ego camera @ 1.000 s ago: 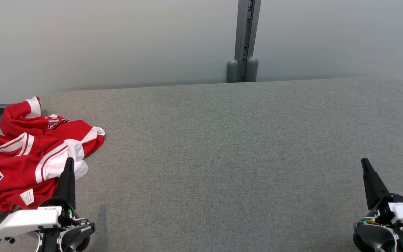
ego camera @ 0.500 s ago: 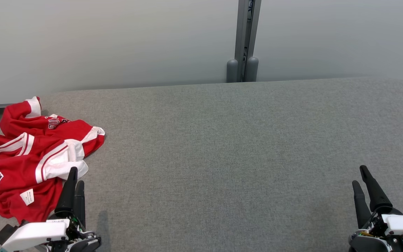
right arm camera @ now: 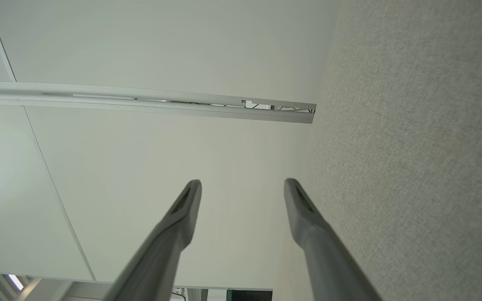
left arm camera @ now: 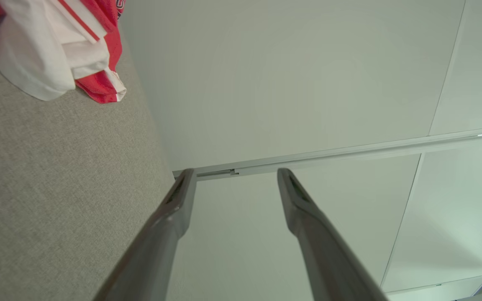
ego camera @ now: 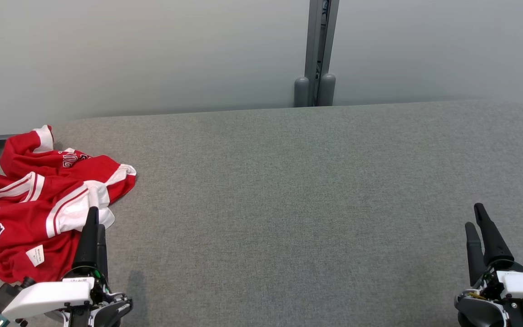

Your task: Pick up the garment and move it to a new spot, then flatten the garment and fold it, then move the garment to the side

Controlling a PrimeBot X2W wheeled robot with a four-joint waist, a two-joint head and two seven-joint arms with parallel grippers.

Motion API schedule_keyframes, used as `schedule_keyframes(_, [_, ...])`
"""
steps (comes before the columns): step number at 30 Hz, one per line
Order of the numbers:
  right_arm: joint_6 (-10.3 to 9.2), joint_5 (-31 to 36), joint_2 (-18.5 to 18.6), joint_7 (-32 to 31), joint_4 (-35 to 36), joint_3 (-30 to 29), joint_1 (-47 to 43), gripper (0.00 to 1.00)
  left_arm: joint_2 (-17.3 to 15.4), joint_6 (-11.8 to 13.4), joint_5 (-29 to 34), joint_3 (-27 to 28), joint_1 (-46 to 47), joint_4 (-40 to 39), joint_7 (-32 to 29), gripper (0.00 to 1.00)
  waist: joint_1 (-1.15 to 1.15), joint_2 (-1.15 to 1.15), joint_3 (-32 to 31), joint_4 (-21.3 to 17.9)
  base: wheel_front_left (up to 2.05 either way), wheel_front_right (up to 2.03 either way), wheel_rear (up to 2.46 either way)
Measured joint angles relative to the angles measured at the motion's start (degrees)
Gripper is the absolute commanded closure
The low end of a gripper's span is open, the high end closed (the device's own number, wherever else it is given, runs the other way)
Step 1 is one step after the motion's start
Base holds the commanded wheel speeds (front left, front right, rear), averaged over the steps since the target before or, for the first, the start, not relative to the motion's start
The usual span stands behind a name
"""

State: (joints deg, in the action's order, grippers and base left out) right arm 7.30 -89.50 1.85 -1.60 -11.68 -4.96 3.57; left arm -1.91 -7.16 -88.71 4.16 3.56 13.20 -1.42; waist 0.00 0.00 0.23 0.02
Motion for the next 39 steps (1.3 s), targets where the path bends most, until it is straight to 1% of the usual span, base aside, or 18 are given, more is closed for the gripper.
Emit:
schedule_keyframes(4, [0.0, 2.0, 0.0, 1.1, 1.3, 0.0, 0.0, 0.0, -0.1, 0.0, 1.7, -0.4, 0.3, -0.9, 1.0, 0.0, 0.0, 0.0, 0.0, -0.1, 0.0, 0.0, 0.0])
schedule_keyframes(8, [0.0, 5.1, 0.1, 1.9, 2.4, 0.1, 0.0, 0.0, -0.1, 0.0, 5.0, -0.5, 0.3, -1.3, 1.8, 0.0, 0.0, 0.0, 0.0, -0.1, 0.0, 0.0, 0.0])
schedule_keyframes(12, [0.0, 9.0, 0.1, 2.8, 3.6, 0.4, 0.0, 0.0, -0.2, 0.0, 9.8, -0.7, 0.4, -1.8, 2.7, 0.0, 0.0, 0.0, 0.0, -0.2, 0.0, 0.0, 0.0])
schedule_keyframes(19, [0.0, 17.7, 0.2, 4.2, 4.9, 1.1, 0.0, 0.0, -0.3, 0.0, 19.7, -1.1, 0.4, -3.0, 4.2, 0.0, 0.0, 0.0, 0.0, -0.2, 0.0, 0.0, 0.0])
schedule_keyframes(32, [0.01, 40.4, 0.3, 6.7, 7.2, 3.5, 0.0, 0.0, -0.4, 3.3, 38.0, -4.0, 0.4, -3.6, 6.6, 0.0, 0.0, 0.0, -0.1, -0.2, 0.0, 0.0, 0.0])
schedule_keyframes(36, [0.01, 45.7, 0.3, 7.2, 7.7, 3.7, 0.0, 0.0, -0.4, 4.2, 43.9, -5.3, 0.4, -3.3, 7.3, 0.0, 0.0, 0.0, -0.1, -0.2, 0.0, 0.0, 0.0])
schedule_keyframes(39, [0.01, 49.0, 0.4, 7.8, 7.8, 3.8, 0.0, 0.0, -0.4, 5.1, 46.9, -6.2, 0.4, -3.2, 7.8, 0.0, 0.0, 0.0, -0.2, -0.2, 0.0, 0.0, 0.0])
